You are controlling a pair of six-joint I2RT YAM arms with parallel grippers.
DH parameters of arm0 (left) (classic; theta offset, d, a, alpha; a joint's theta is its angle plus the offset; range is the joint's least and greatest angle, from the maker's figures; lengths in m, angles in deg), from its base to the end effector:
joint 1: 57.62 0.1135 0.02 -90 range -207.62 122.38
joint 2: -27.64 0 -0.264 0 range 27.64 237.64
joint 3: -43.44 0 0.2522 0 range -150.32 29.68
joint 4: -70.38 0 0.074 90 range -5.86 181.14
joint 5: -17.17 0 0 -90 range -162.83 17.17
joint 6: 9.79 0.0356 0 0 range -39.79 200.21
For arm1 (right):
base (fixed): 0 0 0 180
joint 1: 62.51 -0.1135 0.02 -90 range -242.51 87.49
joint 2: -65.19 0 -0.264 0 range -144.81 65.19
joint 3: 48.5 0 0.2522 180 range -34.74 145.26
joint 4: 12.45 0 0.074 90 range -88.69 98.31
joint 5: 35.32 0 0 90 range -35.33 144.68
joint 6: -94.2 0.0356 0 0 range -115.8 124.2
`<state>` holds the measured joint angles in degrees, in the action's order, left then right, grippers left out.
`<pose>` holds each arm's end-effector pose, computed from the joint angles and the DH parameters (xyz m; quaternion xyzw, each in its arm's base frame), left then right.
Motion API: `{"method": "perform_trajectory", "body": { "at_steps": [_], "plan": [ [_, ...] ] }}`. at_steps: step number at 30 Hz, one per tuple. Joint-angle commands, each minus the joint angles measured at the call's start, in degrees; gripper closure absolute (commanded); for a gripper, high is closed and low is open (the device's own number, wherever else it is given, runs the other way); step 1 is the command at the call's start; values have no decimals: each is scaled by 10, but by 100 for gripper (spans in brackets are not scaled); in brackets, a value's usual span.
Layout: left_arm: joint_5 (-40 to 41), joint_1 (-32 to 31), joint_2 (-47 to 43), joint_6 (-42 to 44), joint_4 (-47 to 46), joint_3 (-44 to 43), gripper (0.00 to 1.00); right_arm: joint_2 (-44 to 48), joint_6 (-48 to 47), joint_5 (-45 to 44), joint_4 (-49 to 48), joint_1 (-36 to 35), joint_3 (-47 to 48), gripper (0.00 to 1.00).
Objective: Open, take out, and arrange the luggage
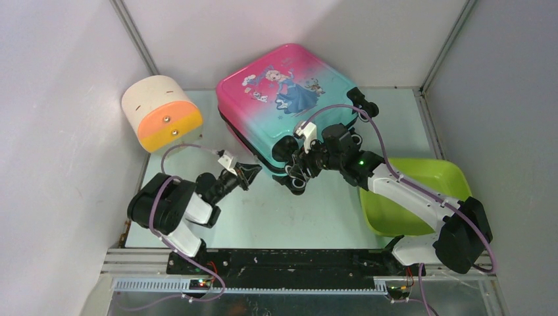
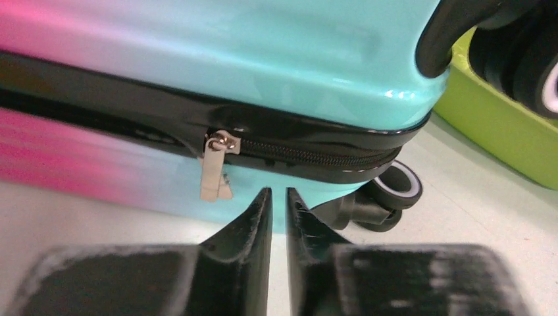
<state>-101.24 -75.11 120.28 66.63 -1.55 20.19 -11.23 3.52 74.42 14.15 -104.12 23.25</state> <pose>0.2106 -0.0841 0.1458 0.2001 0.6637 -0.3510 0.6295 0.2173 0.2090 0.2938 -0.3881 0.7705 0.3089 0.4004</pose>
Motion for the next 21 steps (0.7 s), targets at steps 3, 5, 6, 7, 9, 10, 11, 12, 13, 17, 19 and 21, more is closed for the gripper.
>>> {"method": "perform_trajectory", "body": {
  "at_steps": [3, 5, 6, 7, 9, 10, 11, 12, 13, 17, 19, 21],
  "plan": [
    [50, -6, -21, 7, -53, 24, 57, 9, -35, 41, -1, -1, 2, 100],
    [63, -7, -26, 17, -52, 25, 54, 10, -36, 41, 0, 0, 3, 100],
    [66, -6, -29, 21, -52, 22, 53, 11, -37, 42, 1, 0, 3, 100],
    [67, -6, -29, 27, -52, 18, 53, 11, -38, 42, 2, 0, 3, 100],
    [67, -6, -29, 38, -52, 9, 52, 12, -40, 40, 3, 0, 3, 100],
    [66, -6, -28, 46, -52, 6, 51, 13, -42, 40, 3, 1, 3, 100],
    [66, -6, -26, 50, -51, 1, 50, 13, -43, 40, 3, 1, 3, 100],
    [63, -6, -22, 58, -51, -1, 50, 15, -43, 40, 3, 2, 3, 100],
    [61, -5, -19, 62, -51, -6, 49, 15, -43, 40, 2, 2, 3, 100],
    [40, -5, 0, 78, -54, -19, 44, 17, -43, 41, -1, 4, 3, 100],
    [26, -5, 8, 89, -54, -24, 44, 17, -43, 43, 0, 4, 3, 100],
    [10, -5, 14, 98, -55, -27, 44, 15, -42, 44, 1, 4, 3, 100]
  ]
}}
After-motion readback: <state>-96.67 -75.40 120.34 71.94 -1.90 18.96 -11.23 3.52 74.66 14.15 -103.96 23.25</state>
